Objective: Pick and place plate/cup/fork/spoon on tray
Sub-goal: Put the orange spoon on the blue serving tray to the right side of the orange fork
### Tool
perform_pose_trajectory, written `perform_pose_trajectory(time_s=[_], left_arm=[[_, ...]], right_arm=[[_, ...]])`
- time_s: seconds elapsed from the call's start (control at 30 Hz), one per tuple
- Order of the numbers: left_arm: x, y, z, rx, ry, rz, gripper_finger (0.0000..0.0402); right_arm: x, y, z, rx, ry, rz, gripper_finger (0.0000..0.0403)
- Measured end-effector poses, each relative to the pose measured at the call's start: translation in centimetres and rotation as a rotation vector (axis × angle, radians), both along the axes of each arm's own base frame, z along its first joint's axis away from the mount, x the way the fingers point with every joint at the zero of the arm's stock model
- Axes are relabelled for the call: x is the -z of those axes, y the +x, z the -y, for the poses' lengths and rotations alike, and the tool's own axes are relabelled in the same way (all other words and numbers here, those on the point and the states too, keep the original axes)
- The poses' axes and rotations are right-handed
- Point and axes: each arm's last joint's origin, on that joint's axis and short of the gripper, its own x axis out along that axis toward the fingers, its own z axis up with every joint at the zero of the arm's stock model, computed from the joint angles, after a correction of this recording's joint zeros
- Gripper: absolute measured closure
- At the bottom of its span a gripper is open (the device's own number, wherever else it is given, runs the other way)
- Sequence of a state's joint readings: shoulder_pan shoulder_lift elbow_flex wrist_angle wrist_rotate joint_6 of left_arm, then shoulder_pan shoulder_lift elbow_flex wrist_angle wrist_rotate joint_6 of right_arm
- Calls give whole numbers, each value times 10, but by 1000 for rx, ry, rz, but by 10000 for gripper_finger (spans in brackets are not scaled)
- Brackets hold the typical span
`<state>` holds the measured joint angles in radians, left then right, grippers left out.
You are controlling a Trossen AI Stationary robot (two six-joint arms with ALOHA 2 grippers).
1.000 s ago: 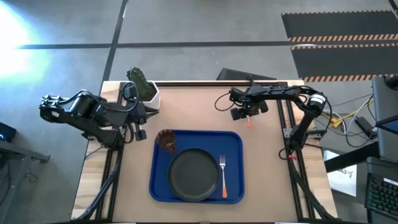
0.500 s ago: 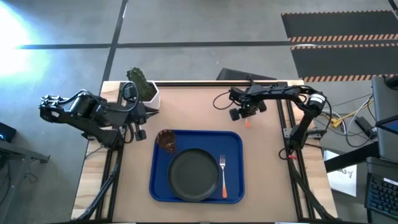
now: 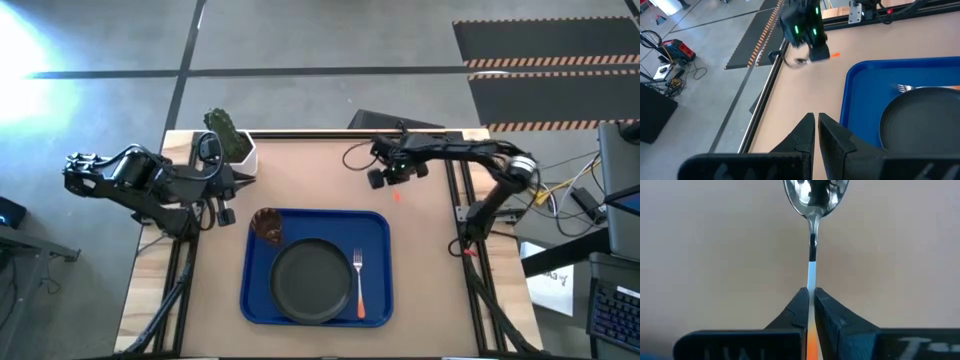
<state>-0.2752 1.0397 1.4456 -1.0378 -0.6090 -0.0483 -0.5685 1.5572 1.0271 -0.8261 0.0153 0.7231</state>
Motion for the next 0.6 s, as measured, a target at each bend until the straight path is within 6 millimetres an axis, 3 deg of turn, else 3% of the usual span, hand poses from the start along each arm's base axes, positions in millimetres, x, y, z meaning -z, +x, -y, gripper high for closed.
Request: perform_pose_trajectory(time_s=[0.13,0.3,0.47,0.6], left_arm=[[0,0,0,0,0,-1,395],[5,1,0,0,5,-17,395],[9,3,1,0,8,-29,395],[9,3,1,-1,7,-26,395]], right_arm=[[-34,-7,-9,23,-70,30,394],[-75,-11,-36,61,-112,136,394],[-92,-5,-83,80,-128,221,394],[-92,4,-128,79,-131,247,394]])
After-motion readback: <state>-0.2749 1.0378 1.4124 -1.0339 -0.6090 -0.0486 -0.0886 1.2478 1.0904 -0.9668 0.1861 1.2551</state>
